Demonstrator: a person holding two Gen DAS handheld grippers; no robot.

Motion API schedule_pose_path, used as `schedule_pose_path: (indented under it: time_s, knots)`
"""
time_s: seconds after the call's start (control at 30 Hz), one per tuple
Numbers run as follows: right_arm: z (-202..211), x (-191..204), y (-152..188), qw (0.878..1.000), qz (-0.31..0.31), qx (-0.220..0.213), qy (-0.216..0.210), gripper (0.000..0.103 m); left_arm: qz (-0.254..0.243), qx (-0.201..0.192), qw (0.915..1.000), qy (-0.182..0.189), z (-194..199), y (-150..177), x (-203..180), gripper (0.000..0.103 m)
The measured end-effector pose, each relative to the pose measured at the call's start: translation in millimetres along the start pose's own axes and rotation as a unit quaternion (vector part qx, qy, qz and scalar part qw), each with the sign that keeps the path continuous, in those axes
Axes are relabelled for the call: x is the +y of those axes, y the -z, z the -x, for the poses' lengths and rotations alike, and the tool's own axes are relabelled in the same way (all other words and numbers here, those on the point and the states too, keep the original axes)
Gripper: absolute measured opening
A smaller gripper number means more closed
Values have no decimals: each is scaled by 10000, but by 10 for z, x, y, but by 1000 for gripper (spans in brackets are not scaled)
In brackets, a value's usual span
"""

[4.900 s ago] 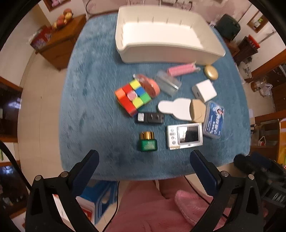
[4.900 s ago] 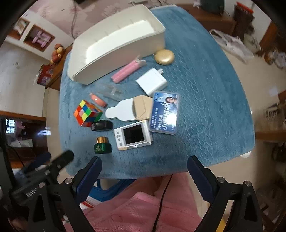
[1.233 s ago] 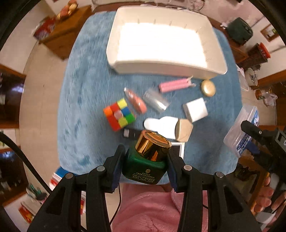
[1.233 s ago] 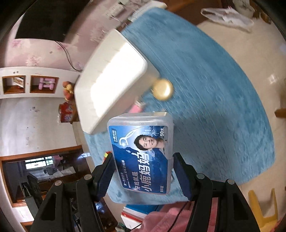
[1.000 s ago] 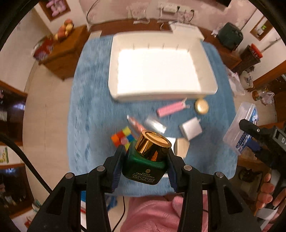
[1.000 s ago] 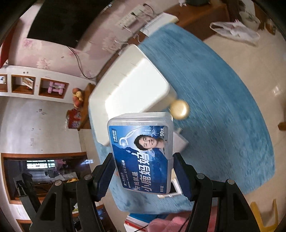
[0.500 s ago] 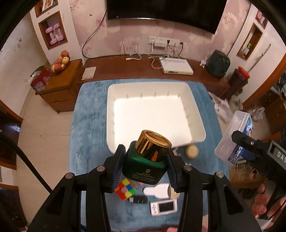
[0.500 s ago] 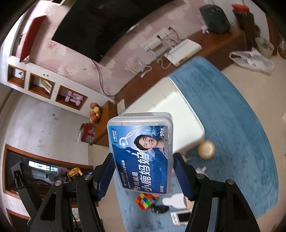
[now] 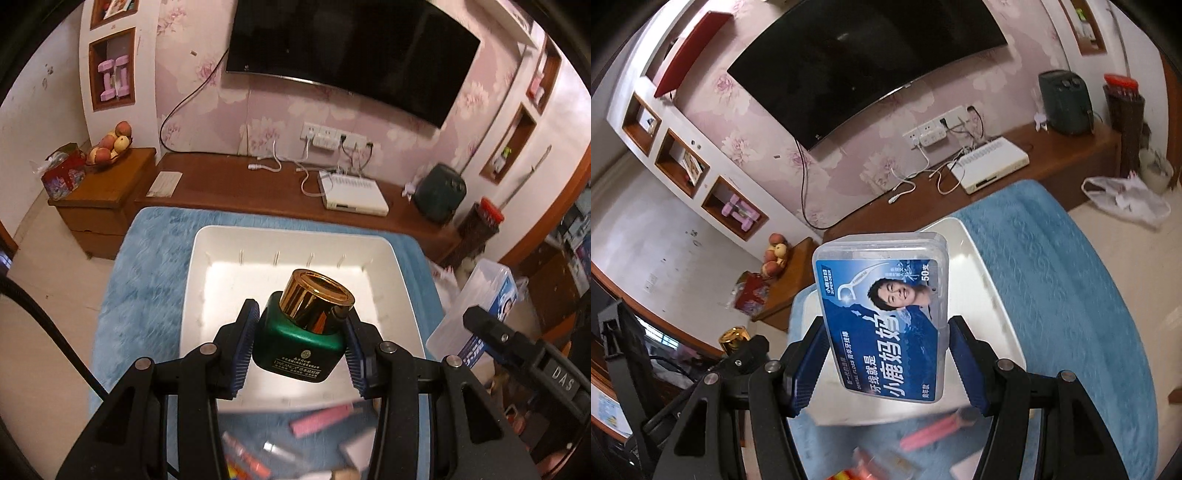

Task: Organize rigid objects
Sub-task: 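Lower the jar into the tray and open the left tool while the right tool releases the box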

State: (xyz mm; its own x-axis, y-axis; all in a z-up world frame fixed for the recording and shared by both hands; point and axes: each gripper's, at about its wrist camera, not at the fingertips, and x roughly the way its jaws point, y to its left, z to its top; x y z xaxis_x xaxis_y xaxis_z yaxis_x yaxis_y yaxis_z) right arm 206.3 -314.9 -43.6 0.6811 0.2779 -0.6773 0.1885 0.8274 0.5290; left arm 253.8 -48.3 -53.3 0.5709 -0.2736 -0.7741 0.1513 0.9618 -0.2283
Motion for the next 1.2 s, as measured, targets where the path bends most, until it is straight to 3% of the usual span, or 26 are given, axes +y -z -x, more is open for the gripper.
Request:
schedule_pose_path:
  time_s: [0.3, 0.6, 0.7, 0.77, 0.8, 1.2]
  knots:
    - [-499, -213, 47, 9999, -39, 28, 153, 66, 35, -193, 9997, -123, -393, 59, 152, 47]
    - [-532, -173, 51, 9995, 130, 78, 263, 66, 26, -415, 9985, -361, -434, 7, 192, 48]
    - [-491, -151, 29, 9994, 170, -10, 288, 67, 119, -597, 9977, -287, -348, -37, 191, 61]
    - [-443, -141, 20, 9995, 157, -110, 256, 72, 140, -781, 9962, -354, -265, -63, 192, 86]
    - [-407, -128, 11, 9994, 177, -144, 263, 78, 133, -886, 9951, -408, -226, -78, 185, 88]
    - [297, 107, -10, 9958, 598, -696, 18, 82, 176, -1630, 9842, -670, 490, -152, 104, 88]
